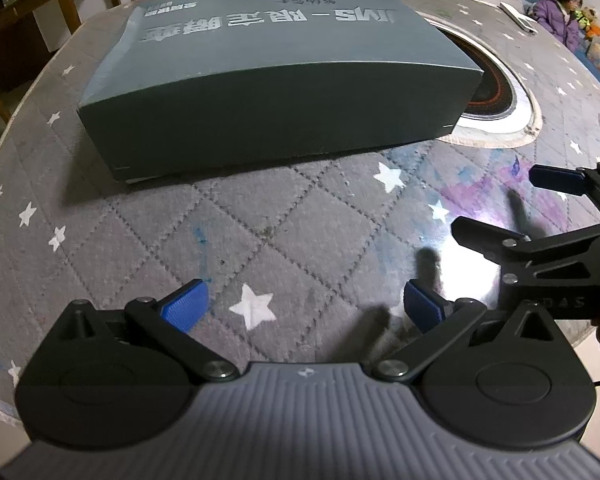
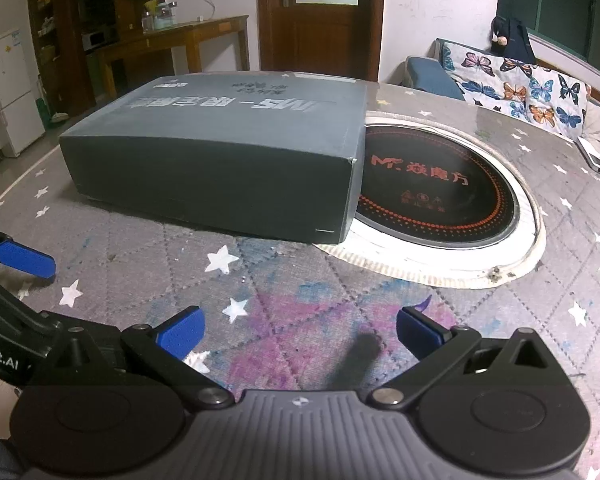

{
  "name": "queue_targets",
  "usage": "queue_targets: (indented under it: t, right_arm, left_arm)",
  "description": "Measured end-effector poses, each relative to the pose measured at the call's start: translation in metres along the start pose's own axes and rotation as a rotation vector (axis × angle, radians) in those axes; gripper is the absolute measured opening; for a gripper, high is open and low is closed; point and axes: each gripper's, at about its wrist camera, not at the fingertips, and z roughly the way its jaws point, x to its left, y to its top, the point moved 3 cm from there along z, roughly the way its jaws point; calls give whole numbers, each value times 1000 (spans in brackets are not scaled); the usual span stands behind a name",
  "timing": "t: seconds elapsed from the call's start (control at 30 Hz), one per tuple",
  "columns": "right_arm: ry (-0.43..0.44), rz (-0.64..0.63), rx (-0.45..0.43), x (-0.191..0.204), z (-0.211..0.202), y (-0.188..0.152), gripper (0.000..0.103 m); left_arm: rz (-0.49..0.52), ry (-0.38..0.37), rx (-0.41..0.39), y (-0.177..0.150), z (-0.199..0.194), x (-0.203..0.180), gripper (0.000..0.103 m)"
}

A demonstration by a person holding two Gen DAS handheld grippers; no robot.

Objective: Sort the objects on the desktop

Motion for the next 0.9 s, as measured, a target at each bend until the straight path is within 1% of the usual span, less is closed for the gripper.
queue_targets:
  t: [0.37, 0.5, 0.63, 0.8, 0.9]
  right_arm:
    - [-10, 28, -10, -17, 0, -3, 103]
    - [-15, 39, -14, -23, 1, -4, 103]
    - [-25, 55, -19, -29, 1, -5, 103]
    - [-55, 107, -29, -51, 0, -8, 103]
    - [-91, 125, -35, -67, 0, -9, 103]
  left_arm:
    - [-47, 51, -25, 3, 2, 15, 103]
    - [-74, 68, -35, 3, 2, 25, 103]
    - [-106, 97, -49, -1, -4, 43, 103]
    - [-166, 146, -60, -6, -7, 72, 103]
    - [-217, 179, -62, -10, -7, 92, 103]
